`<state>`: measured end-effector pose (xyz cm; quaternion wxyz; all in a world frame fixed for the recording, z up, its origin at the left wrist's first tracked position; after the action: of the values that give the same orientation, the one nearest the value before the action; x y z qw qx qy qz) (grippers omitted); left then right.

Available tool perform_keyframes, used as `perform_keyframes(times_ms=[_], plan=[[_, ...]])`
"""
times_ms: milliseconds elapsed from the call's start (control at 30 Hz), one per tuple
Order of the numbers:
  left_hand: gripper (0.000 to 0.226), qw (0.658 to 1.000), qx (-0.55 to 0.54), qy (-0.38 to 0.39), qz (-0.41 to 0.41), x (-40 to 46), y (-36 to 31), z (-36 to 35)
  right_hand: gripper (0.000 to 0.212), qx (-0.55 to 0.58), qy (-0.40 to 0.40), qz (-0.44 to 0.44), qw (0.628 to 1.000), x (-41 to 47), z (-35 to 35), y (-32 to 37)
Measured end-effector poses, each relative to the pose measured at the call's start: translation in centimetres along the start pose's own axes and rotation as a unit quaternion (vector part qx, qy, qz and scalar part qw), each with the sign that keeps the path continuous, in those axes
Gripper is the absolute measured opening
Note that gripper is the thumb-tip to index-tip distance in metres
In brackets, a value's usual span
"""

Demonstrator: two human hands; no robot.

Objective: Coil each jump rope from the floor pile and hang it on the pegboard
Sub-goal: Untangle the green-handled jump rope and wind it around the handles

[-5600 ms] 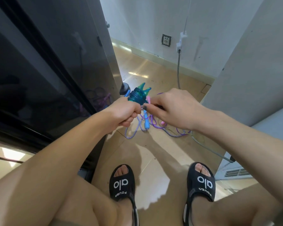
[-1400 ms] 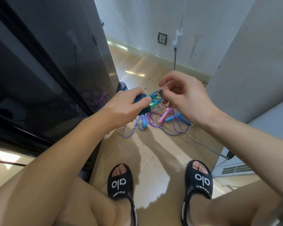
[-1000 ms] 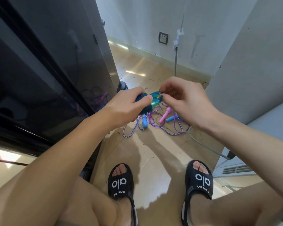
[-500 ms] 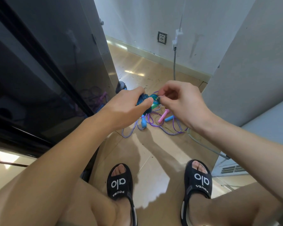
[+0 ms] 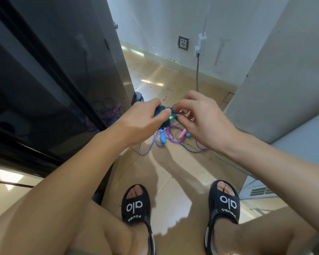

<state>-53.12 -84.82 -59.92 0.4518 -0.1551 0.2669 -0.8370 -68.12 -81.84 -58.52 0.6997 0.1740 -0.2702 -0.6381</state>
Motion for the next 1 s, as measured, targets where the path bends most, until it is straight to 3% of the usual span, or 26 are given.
perform_keyframes(times_ms=[167, 367, 600, 867, 1000], plan=[[0.040, 1.000, -0.004, -0.011, 0.003, 0.0, -0.2, 0.1, 0.016, -0.016, 0.000, 0.009, 1.000, 0.1, -0.1, -0.1], [0.041, 1.000, 0.009, -0.008, 0.003, 0.1, -0.5, 0.0, 0.016, 0.073, 0.030, -0.106, 0.991, 0.2, -0.1, -0.7], [0.038, 1.000, 0.013, -0.010, -0.001, 0.3, -0.5, 0.2, 0.017, 0.265, 0.034, -0.225, 0.937, 0.4, -0.1, -1.3], [0.038, 0.999, 0.040, 0.015, -0.005, 0.3, -0.6, -0.1, 0.012, 0.427, 0.067, -0.347, 0.832, 0.2, -1.5, -2.3], [0.038, 0.999, 0.035, 0.013, -0.003, 0.2, -0.4, 0.0, 0.011, 0.419, 0.079, -0.329, 0.842, 0.5, -1.5, -2.4]])
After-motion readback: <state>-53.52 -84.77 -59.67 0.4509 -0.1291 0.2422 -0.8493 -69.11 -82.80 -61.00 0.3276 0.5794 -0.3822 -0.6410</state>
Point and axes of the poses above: each hand's wrist, its own x-axis towards the middle knuckle, its own z-axis out of the back of the hand, y = z × x, the point moved 6 cm from there along x, towards the middle knuckle, and after that the axes turned 14 degrees about -z, right-handed, at the moved point
